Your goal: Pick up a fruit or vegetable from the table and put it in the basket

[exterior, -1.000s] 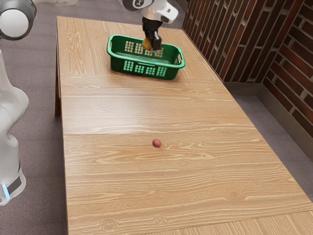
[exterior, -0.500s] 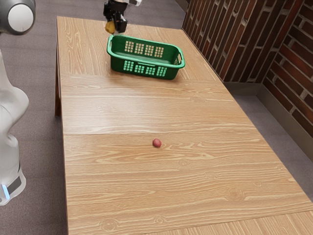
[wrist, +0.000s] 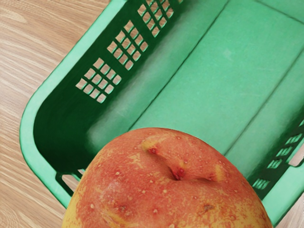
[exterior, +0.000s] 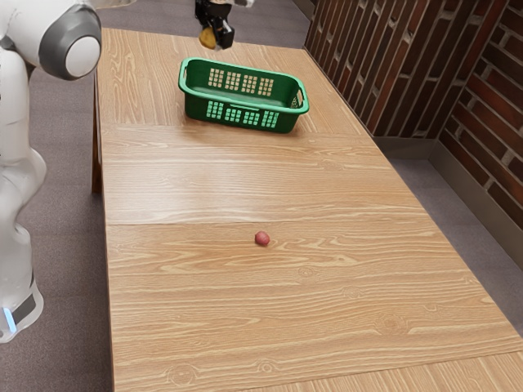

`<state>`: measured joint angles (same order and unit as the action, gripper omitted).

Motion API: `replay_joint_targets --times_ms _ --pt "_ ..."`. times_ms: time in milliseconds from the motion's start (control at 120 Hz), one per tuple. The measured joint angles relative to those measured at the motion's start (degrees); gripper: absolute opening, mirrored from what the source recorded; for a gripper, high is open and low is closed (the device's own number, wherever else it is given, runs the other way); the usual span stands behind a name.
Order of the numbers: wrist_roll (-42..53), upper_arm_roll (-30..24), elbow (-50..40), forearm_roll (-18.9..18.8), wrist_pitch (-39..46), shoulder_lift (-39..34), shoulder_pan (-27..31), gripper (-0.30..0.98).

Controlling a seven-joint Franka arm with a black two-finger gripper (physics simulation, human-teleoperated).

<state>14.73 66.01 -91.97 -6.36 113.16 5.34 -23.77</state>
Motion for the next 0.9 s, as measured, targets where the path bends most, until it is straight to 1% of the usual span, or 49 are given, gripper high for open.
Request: replay_joint_targets --times_ms 83,100,158,183,217,258,350,433,733,900 --pt "0.4 -1.7 -0.1 1.9 1.7 1.5 1.6 0.31" --pt "0.5 -3.2 0.0 2.2 2.0 1.9 3.0 0.31" --pt "0.8 -11.7 0.2 3.2 2.9 3.1 11.2 0.3" --pt "0.9 -14.5 0.3 3.5 3.2 3.5 13.9 0.3" --pt "1.1 -16.6 0.4 3.8 3.6 3.8 16.0 0.3" --pt "1.3 -18.0 0.7 4.0 4.0 4.0 17.4 0.3" --pt "1.8 -18.9 0.9 4.4 4.6 4.2 18.9 0.3" --pt "2.3 -18.9 0.9 4.9 4.9 4.2 20.7 0.3" --pt "4.1 -18.7 0.9 6.0 5.4 4.7 24.1 0.3" --pt "5.2 -18.8 2.1 7.9 6.2 6.3 25.9 0.3"
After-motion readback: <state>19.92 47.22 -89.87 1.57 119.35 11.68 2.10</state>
